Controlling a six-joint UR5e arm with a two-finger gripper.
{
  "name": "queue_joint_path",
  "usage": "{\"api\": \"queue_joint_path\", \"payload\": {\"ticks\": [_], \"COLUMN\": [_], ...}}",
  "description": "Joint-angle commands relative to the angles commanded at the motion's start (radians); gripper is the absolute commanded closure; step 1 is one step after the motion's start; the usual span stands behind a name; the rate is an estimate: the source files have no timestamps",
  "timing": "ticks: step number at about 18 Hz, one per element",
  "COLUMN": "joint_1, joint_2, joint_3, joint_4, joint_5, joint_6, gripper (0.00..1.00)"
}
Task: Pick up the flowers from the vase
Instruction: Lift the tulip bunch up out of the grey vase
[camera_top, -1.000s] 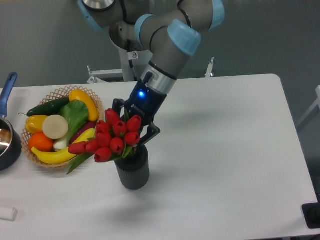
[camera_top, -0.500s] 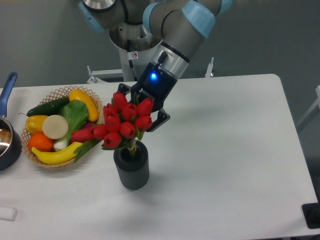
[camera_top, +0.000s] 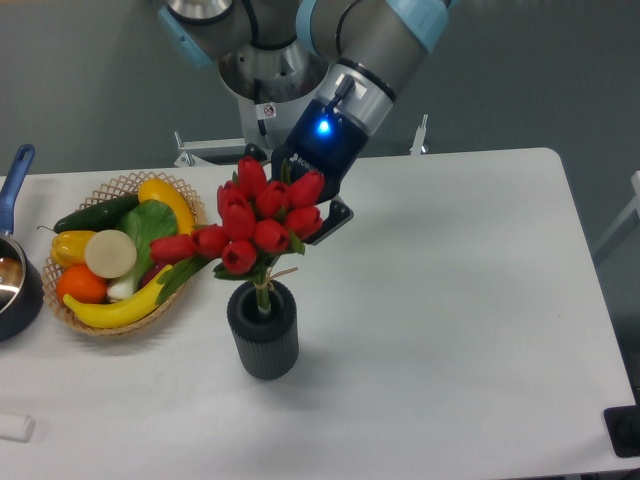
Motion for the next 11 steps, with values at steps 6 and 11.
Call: {"api": "queue_joint_path", "payload": {"ticks": [6,11], "joint_1": [0.02,0.037], "joint_2": [0.0,-0.002], "joint_3": [0.035,0.078], "joint_4": [0.002,0.0], "joint_5": [-0.006,-0.018], "joint_6": [-0.04,-0.152], "gripper": [0.51,0.51]}}
